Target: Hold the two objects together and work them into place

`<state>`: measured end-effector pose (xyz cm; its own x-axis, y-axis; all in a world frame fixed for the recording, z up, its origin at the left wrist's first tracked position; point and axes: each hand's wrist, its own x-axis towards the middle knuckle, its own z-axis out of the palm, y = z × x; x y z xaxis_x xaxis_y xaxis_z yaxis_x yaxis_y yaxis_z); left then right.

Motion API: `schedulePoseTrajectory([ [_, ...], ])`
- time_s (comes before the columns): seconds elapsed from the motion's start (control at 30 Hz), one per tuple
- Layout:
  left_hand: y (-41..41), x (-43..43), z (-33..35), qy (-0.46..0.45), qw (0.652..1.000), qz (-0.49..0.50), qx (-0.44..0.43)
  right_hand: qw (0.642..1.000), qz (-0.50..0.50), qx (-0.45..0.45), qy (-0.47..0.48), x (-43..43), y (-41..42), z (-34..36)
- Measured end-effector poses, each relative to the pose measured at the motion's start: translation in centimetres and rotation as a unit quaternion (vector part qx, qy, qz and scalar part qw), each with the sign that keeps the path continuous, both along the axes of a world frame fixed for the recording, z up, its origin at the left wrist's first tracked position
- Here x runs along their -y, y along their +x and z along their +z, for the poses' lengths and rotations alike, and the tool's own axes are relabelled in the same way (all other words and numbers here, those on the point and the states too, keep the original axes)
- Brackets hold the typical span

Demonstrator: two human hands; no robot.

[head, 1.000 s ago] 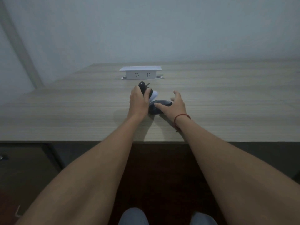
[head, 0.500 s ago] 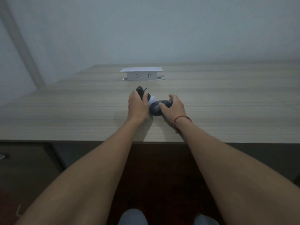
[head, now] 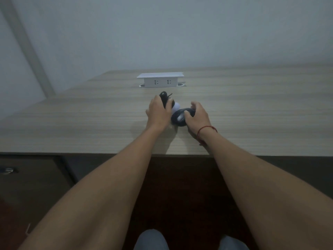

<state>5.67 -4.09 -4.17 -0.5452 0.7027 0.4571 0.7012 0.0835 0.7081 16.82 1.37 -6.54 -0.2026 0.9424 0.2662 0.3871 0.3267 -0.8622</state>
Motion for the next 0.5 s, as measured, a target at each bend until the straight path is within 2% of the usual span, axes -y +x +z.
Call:
schedulePoseTrajectory([
  [0.13,-0.4,-0.1,-0.7,-0.047,0.997,0.042,-0.052,1.0,0.007,-0.002,-0.012,0.2,-0.1,0.0],
  [0.27,-0.2,-0.3,-0.7,0.029,0.999,0.02,0.018,1.0,-0.004,0.01,-0.02,0.3,-0.3,-0.4],
  [0.4,-0.4,-0.5,-0.8,-0.06,0.997,0.042,-0.017,0.998,-0.016,0.052,-0.014,-0.2,-0.6,-0.8],
  [0.5,-0.5,-0.4,-0.1,-0.024,0.999,0.015,-0.02,0.999,0.016,0.029,-0.035,-0.3,-0.4,-0.7],
])
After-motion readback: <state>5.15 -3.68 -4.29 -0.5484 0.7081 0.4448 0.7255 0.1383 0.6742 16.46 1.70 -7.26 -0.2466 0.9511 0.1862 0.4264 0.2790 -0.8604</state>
